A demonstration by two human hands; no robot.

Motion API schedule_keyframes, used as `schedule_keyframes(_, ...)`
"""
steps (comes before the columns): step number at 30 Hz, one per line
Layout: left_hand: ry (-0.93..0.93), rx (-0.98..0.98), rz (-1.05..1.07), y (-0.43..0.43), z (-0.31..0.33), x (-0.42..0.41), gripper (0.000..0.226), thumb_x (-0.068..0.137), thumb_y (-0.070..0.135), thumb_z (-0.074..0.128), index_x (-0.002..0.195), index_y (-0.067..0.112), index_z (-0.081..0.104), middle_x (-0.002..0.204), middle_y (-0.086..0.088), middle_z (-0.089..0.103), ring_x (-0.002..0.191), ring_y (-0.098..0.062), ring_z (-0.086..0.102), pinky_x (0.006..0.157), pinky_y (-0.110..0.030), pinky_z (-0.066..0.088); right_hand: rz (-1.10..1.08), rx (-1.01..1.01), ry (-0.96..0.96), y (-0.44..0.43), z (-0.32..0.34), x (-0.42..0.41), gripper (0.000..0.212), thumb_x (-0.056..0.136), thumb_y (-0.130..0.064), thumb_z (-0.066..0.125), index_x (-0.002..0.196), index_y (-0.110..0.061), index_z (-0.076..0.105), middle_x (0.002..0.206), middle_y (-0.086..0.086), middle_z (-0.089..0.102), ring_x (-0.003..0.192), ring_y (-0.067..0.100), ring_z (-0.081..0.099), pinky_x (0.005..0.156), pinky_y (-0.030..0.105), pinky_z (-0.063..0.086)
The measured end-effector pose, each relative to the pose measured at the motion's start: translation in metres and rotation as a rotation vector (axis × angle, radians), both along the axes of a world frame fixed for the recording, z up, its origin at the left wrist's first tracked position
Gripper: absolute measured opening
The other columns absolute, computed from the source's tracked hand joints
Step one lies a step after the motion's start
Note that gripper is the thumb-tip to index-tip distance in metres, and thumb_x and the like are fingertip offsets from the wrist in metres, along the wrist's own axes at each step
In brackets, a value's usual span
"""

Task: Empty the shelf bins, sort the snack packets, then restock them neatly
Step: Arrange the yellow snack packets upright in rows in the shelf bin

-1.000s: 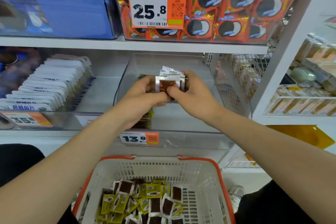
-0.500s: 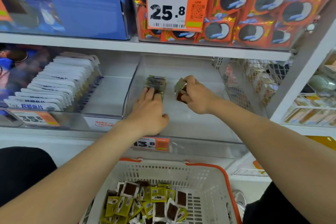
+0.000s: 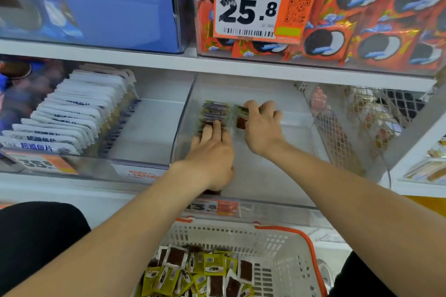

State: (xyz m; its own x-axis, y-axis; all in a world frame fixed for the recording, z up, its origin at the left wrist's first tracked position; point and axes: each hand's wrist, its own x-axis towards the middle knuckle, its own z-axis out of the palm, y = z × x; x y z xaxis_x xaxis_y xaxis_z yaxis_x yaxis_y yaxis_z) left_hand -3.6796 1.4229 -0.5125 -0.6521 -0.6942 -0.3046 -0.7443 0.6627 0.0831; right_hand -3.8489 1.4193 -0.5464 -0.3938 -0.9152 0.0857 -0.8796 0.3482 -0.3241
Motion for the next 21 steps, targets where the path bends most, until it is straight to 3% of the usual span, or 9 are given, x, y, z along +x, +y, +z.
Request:
schedule_keyframes(2,-0.005,0.078,0.032,0.004,-0.003,-0.003,0.090,0.102,0.019,0.050,0.162,0.001,-0.016,0.167,-0.021,-0.030,0.156,-0.039,-0.025,0.128,-0.056,-0.002,-0.092,-0.078,-0.124,0.001,-0.002,0.009,0.069,0.088,0.011,0.053,0.145,-0.022,0.034,0.136,0.017,0.024,0.103,0.039,0.044,0.083,0.044,0.044)
schedule_keyframes(4,0.001,0.132,0.064,0.007,-0.005,-0.004,0.092,0.100,0.010,0.046,0.159,0.001,-0.025,0.163,-0.020,-0.038,0.152,-0.039,-0.034,0.126,-0.057,-0.011,-0.119,-0.158,-0.262,-0.001,-0.001,0.012,0.074,0.088,0.014,0.054,0.151,-0.015,0.026,0.138,0.021,0.031,0.089,0.036,0.054,0.077,0.042,0.048)
schedule_keyframes(7,0.006,0.168,0.088,0.008,-0.006,-0.001,0.090,0.099,0.003,0.043,0.157,-0.001,-0.027,0.162,-0.021,-0.040,0.152,-0.039,-0.034,0.126,-0.056,-0.012,-0.050,-0.197,-0.268,-0.005,0.000,0.014,0.055,0.096,0.003,0.055,0.144,-0.003,0.028,0.126,0.022,0.051,0.100,0.036,0.058,0.076,0.040,0.045)
schedule_keyframes(10,-0.004,0.165,0.080,0.009,-0.005,0.002,0.088,0.100,0.003,0.041,0.158,-0.001,-0.025,0.163,-0.021,-0.038,0.153,-0.039,-0.032,0.128,-0.055,-0.009,-0.042,-0.146,-0.195,-0.004,0.002,0.014,0.039,0.098,-0.004,0.051,0.134,-0.005,0.037,0.131,0.019,0.044,0.111,0.039,0.051,0.087,0.044,0.046)
schedule_keyframes(12,0.017,0.145,0.071,0.009,-0.005,0.004,0.086,0.101,0.005,0.042,0.160,0.000,-0.021,0.165,-0.022,-0.034,0.154,-0.039,-0.029,0.129,-0.054,-0.007,-0.115,-0.148,-0.224,-0.002,0.004,0.015,0.038,0.096,-0.002,0.049,0.131,-0.009,0.036,0.128,0.018,0.039,0.105,0.039,0.046,0.086,0.045,0.044)
schedule_keyframes(15,0.105,0.098,0.061,0.009,-0.002,0.006,0.082,0.104,0.018,0.046,0.164,0.002,-0.009,0.170,-0.021,-0.020,0.157,-0.041,-0.019,0.130,-0.053,-0.003,-0.206,-0.159,-0.424,-0.004,0.007,0.009,0.023,0.101,-0.010,0.050,0.118,-0.006,0.035,0.117,0.019,0.056,0.095,0.033,0.057,0.073,0.039,0.048)
schedule_keyframes(18,0.206,0.076,0.063,0.006,-0.001,0.010,0.074,0.103,0.028,0.050,0.163,0.001,0.017,0.171,-0.024,0.008,0.158,-0.044,0.004,0.129,-0.053,0.012,-0.216,-0.060,-0.483,-0.005,0.017,-0.003,0.030,0.101,-0.028,0.057,0.117,-0.002,0.053,0.105,0.011,0.063,0.086,0.026,0.062,0.057,0.027,0.043)
schedule_keyframes(21,0.367,0.058,0.031,0.013,0.006,0.019,0.044,0.099,0.024,0.054,0.139,0.006,0.051,0.140,-0.016,0.050,0.134,-0.036,0.046,0.111,-0.044,0.042,-0.212,-0.011,-0.460,0.006,0.026,-0.009,0.044,0.104,-0.033,0.058,0.135,-0.002,0.053,0.122,0.016,0.059,0.107,0.032,0.061,0.083,0.034,0.052)
